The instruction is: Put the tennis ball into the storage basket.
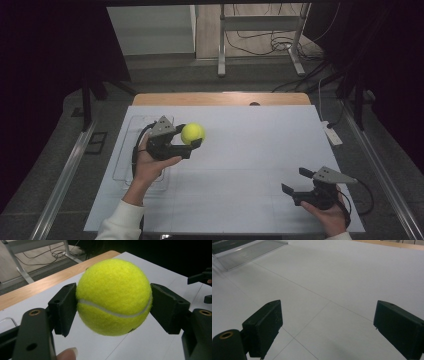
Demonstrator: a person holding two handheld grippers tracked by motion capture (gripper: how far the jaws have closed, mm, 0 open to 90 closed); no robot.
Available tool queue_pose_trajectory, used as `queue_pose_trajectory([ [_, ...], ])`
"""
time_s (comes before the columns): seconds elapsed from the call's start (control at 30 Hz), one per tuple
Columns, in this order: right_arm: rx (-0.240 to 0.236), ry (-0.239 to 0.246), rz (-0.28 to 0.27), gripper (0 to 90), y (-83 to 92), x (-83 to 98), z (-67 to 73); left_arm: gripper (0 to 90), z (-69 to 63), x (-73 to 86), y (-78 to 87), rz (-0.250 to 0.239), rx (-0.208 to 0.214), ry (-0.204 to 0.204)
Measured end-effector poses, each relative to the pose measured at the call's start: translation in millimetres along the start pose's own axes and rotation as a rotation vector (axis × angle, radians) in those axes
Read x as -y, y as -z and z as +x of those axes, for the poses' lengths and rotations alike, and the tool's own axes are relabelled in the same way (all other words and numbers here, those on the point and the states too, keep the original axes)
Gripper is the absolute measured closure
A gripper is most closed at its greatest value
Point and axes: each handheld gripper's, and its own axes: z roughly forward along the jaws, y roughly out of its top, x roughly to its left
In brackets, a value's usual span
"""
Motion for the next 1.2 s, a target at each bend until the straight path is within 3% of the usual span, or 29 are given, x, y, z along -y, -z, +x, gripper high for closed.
queue_pose_trajectory([
  [1.2, 0.002, -0.007, -0.003, 8.7, 0.3, -0.1, -0.4, 26.9, 24.9, 6.2, 12.6, -0.025, -0.062, 0.059],
])
